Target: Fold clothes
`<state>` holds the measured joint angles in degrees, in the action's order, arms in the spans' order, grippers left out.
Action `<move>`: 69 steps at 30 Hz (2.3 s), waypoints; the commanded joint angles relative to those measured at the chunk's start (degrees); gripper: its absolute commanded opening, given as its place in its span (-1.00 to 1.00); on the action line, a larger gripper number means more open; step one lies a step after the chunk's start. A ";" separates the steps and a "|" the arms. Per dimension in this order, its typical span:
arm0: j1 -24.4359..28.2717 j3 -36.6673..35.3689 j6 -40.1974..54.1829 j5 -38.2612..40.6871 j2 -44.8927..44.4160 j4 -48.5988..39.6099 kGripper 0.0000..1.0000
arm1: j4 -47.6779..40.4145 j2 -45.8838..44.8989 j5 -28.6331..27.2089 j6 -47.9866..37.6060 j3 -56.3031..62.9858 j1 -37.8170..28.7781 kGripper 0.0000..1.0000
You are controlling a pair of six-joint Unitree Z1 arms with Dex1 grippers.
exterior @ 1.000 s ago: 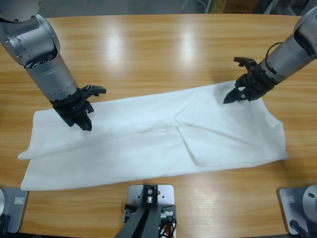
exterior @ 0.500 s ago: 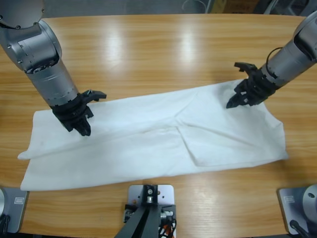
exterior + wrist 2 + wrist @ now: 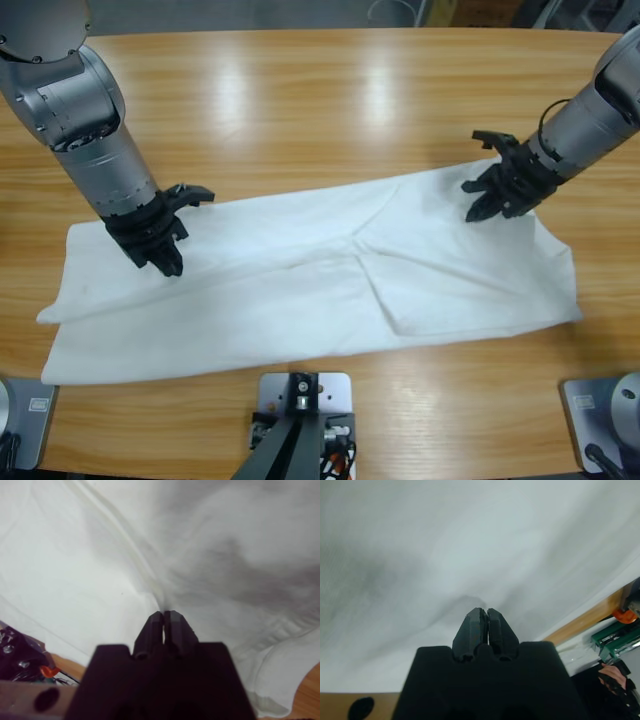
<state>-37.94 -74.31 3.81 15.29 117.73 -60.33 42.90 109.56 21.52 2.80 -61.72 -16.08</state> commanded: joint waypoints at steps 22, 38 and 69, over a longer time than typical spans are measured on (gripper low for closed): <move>-8.47 3.53 -3.20 2.20 0.48 1.53 -1.00 | 2.77 2.57 -4.70 10.09 -12.90 -6.25 -1.00; -8.47 5.90 -3.20 2.64 0.48 3.02 -1.00 | 7.94 6.51 -20.48 11.09 -15.98 -12.00 -1.00; -9.08 4.35 -8.40 2.11 -2.07 4.20 -1.00 | 18.03 16.95 -27.67 -50.34 -31.15 -28.84 0.30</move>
<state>-46.59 -70.10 -3.92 17.19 116.24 -56.59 56.17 118.57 -2.94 -45.63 -88.78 -43.96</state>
